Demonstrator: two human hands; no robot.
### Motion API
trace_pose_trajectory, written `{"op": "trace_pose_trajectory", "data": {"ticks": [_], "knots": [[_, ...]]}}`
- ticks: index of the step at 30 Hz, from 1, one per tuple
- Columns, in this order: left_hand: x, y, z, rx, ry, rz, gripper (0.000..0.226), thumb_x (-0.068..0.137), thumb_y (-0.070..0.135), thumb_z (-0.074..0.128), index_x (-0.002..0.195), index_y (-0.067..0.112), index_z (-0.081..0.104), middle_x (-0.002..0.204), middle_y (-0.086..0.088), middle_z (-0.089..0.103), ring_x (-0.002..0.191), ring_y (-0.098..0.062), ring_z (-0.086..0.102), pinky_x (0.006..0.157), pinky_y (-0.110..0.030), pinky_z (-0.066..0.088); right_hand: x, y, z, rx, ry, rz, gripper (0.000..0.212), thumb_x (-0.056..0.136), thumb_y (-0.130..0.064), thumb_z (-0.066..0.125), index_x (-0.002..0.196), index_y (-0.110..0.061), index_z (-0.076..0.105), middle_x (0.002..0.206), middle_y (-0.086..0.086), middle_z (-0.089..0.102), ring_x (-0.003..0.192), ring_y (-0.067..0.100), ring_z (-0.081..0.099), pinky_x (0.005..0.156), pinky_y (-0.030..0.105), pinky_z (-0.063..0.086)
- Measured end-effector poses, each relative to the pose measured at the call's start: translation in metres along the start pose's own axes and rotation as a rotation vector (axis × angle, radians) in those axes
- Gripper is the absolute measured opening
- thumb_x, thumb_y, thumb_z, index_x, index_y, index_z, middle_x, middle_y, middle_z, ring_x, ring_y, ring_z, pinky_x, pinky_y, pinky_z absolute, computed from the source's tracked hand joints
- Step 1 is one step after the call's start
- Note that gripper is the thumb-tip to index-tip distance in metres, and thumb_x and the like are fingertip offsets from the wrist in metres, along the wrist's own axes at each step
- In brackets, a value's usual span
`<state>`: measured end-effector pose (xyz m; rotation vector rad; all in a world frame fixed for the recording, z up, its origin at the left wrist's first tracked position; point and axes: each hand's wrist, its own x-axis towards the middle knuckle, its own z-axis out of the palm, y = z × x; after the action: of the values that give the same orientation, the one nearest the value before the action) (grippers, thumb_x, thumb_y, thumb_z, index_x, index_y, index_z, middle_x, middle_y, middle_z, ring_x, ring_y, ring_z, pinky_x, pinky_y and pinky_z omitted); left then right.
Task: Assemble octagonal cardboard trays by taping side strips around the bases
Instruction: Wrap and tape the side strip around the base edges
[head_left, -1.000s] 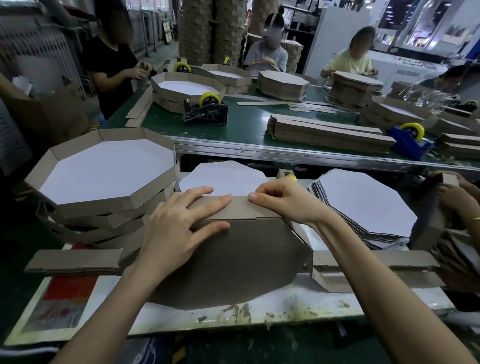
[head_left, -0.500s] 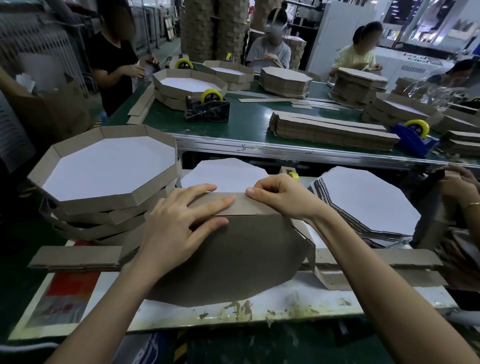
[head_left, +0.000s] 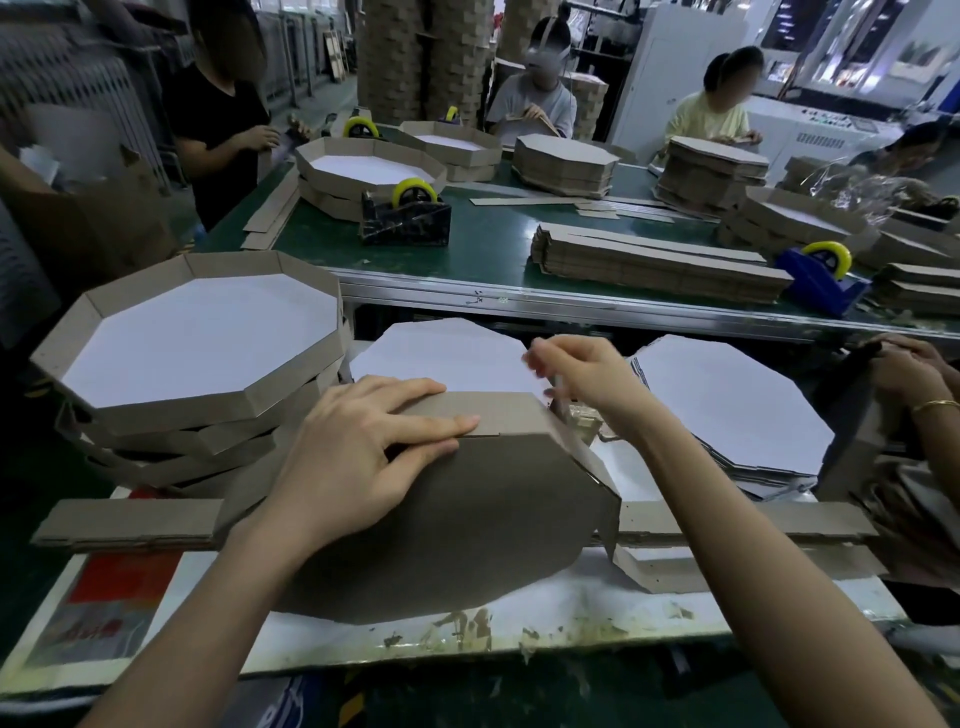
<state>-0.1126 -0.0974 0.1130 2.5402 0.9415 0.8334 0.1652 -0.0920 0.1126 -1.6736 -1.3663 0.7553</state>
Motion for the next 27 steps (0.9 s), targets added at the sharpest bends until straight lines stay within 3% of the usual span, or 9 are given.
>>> {"op": "trace_pose_trajectory", "data": {"ticks": [3,7,10,13,14,17,19,22,27], "knots": [[0.003,0.002,0.001,-0.023,0.002,-0.001,0.029,0.086,0.049,0.052,0.113,0.053,0.062,0.128,0.015,0.061,0.116,-0.013,0.054,0.094,-0.035,0.036,0.028,0.042,-0.019,0.058,0.242,0.296,0.025,0.099,-0.019,0.053,0.102,0.001,0.068,0.092,0.011,0.059,0.085,0.021,0.056,0.077,0.039,0.060],[0.011,0.007,0.002,-0.025,-0.041,0.014,0.029,0.085,0.052,0.051,0.111,0.053,0.064,0.127,0.026,0.051,0.116,-0.008,0.051,0.092,-0.032,0.034,0.050,0.099,-0.037,-0.002,0.195,0.645,0.019,0.097,-0.011,0.047,0.112,-0.002,0.056,0.080,0.009,0.044,0.063,0.024,0.049,0.064,0.038,0.050],[0.020,0.010,0.004,-0.025,-0.079,-0.002,0.029,0.084,0.056,0.050,0.110,0.056,0.064,0.129,0.026,0.052,0.118,-0.003,0.047,0.094,-0.028,0.032,0.064,0.128,-0.038,-0.019,0.115,0.726,0.035,0.101,-0.010,0.051,0.134,-0.003,0.043,0.100,0.017,0.057,0.068,0.027,0.057,0.053,0.041,0.055],[0.030,0.014,0.007,-0.029,-0.096,0.010,0.031,0.083,0.061,0.046,0.108,0.057,0.064,0.129,0.026,0.054,0.118,0.002,0.045,0.097,-0.022,0.032,0.082,0.153,-0.039,-0.106,0.081,0.727,0.035,0.101,-0.007,0.048,0.135,0.004,0.046,0.133,0.025,0.053,0.104,0.039,0.063,0.086,0.049,0.057],[0.033,0.015,0.008,-0.027,-0.097,0.015,0.034,0.083,0.063,0.042,0.108,0.058,0.064,0.129,0.028,0.054,0.117,0.003,0.044,0.098,-0.020,0.031,0.089,0.162,-0.038,-0.110,0.079,0.728,0.037,0.101,-0.006,0.047,0.136,0.003,0.046,0.133,0.024,0.054,0.112,0.040,0.061,0.092,0.050,0.054],[0.041,0.019,0.011,-0.015,-0.104,0.003,0.035,0.083,0.063,0.039,0.107,0.059,0.064,0.128,0.029,0.054,0.117,0.003,0.045,0.097,-0.022,0.034,0.102,0.177,-0.037,-0.061,0.077,0.837,0.028,0.101,-0.012,0.052,0.124,0.004,0.048,0.113,0.025,0.060,0.098,0.039,0.067,0.081,0.051,0.059],[0.046,0.019,0.014,-0.007,-0.103,-0.006,0.033,0.083,0.061,0.041,0.107,0.059,0.064,0.128,0.027,0.056,0.117,0.002,0.047,0.096,-0.028,0.037,0.112,0.189,-0.036,-0.046,0.085,0.857,0.026,0.097,-0.013,0.058,0.115,0.004,0.050,0.115,0.025,0.062,0.100,0.040,0.066,0.081,0.053,0.058],[0.050,0.018,0.016,0.007,-0.099,-0.018,0.031,0.084,0.062,0.042,0.106,0.061,0.063,0.128,0.029,0.056,0.118,0.005,0.046,0.097,-0.020,0.034,0.122,0.202,-0.031,-0.033,0.131,0.853,0.023,0.095,-0.006,0.059,0.115,0.004,0.055,0.106,0.021,0.064,0.092,0.034,0.065,0.078,0.050,0.059],[0.057,0.018,0.020,0.025,-0.088,-0.028,0.031,0.084,0.061,0.042,0.107,0.061,0.063,0.128,0.027,0.057,0.118,0.003,0.048,0.097,-0.021,0.034,0.130,0.208,-0.033,0.202,0.262,0.894,0.012,0.095,-0.008,0.062,0.092,-0.002,0.053,0.075,0.011,0.058,0.066,0.025,0.061,0.054,0.037,0.049]]}}
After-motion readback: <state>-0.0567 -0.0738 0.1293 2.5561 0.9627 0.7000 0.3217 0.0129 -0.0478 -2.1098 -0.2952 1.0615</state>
